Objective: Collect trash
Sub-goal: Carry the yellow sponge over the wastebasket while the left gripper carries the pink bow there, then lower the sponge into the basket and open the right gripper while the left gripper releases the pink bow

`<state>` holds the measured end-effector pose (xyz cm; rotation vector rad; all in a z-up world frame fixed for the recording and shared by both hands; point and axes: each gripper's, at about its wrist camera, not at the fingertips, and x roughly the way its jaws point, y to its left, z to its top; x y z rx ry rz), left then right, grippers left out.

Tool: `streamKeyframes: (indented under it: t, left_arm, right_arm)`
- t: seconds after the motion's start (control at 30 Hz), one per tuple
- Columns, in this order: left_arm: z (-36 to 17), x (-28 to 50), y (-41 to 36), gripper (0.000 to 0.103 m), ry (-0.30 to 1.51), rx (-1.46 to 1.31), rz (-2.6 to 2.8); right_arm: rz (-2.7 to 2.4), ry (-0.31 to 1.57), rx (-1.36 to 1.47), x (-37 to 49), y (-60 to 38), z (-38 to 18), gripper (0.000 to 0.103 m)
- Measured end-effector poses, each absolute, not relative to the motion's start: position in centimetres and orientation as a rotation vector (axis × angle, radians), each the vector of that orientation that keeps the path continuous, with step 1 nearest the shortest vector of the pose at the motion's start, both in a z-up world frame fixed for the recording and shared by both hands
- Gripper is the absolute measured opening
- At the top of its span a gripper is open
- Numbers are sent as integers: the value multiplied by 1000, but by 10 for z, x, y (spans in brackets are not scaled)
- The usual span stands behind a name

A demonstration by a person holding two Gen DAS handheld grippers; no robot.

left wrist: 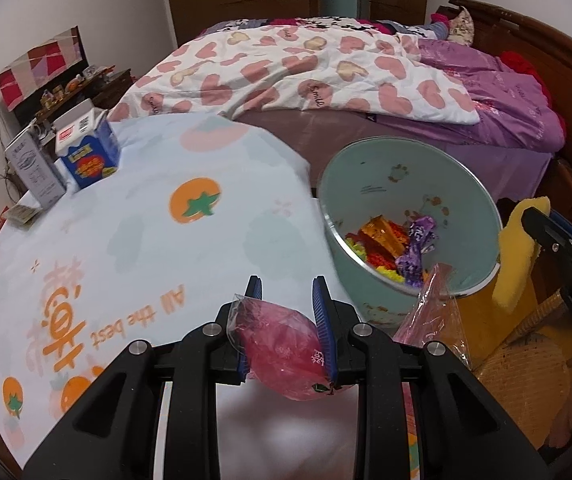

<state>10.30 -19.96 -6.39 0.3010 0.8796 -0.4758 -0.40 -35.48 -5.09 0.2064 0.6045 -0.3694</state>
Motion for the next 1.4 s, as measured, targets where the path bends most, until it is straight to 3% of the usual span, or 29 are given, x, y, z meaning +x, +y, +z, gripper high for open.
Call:
streamKeyframes:
  t: [1.4]
  left_arm:
    - [-95,154,-315,27,910,370,-495]
  right_arm:
    - [-432,666,155,53,-427,-72,16]
